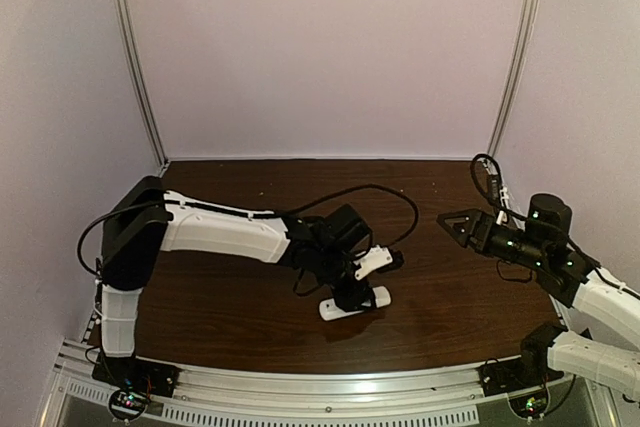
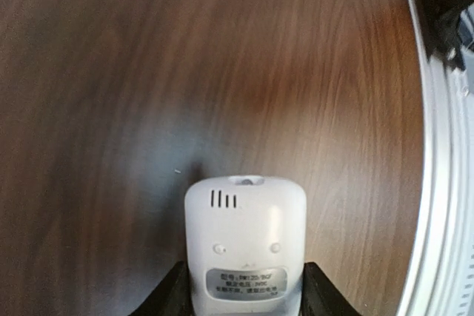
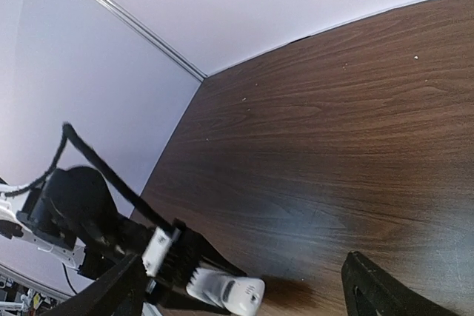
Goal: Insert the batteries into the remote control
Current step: Pick up the remote control from the center of the board, then pass from the left arm to the right
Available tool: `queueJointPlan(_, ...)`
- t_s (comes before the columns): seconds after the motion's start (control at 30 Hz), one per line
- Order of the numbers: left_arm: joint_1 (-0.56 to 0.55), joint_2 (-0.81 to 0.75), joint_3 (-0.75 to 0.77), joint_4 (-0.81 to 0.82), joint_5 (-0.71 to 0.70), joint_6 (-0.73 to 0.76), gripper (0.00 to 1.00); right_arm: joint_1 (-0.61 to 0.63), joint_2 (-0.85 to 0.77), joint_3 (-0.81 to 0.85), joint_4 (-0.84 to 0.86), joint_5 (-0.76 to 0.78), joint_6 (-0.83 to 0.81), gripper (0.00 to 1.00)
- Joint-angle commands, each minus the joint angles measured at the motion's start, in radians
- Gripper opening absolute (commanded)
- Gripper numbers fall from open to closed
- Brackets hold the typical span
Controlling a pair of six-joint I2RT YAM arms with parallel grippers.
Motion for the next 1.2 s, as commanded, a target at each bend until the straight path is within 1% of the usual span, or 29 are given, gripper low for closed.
queueJointPlan(0.0,0.101,-0.216,-0.051,0.221,0.121,-0.118,0.23,-0.006,0.026,-0.003,0.107,-0.131,-0.031,0.92)
queueJointPlan(0.07,0.139,-0.287,-0.096,0.33,0.168,-0.174,0.23,-0.003,0.022,-0.032,0.201,-0.177,-0.009,0.91)
queueJointPlan(0.13,0.175,-0.358,-0.142,0.48,0.237,-0.236,0.23,0.007,0.029,-0.049,0.27,-0.2,-0.002,0.91)
queueJointPlan(0.2,0.193,-0.408,-0.18,0.586,0.257,-0.294,0.24,0.031,0.056,-0.045,0.324,-0.221,-0.002,0.9)
queueJointPlan(0.33,0.198,-0.449,-0.195,0.709,0.315,-0.338,0.25,0.121,0.14,0.006,0.434,-0.221,-0.003,0.88)
queueJointPlan(0.47,0.197,-0.455,-0.22,0.793,0.407,-0.358,0.25,0.196,0.225,0.096,0.486,-0.232,-0.049,0.84)
queueJointPlan(0.6,0.197,-0.48,-0.291,0.844,0.443,-0.346,0.25,0.204,0.258,0.168,0.548,-0.272,-0.042,0.81)
queueJointPlan(0.7,0.196,-0.477,-0.313,0.87,0.48,-0.356,0.24,0.21,0.274,0.198,0.596,-0.294,-0.017,0.82)
queueJointPlan(0.8,0.197,-0.475,-0.333,0.925,0.507,-0.382,0.24,0.238,0.301,0.229,0.61,-0.296,-0.008,0.81)
queueJointPlan(0.93,0.197,-0.467,-0.343,0.982,0.53,-0.411,0.24,0.282,0.342,0.232,0.653,-0.29,-0.005,0.8)
queueJointPlan(1.07,0.197,-0.458,-0.348,1.022,0.531,-0.443,0.24,0.32,0.385,0.251,0.676,-0.287,-0.009,0.76)
queueJointPlan(1.17,0.196,-0.45,-0.357,1.058,0.533,-0.468,0.24,0.338,0.405,0.275,0.66,-0.282,-0.033,0.72)
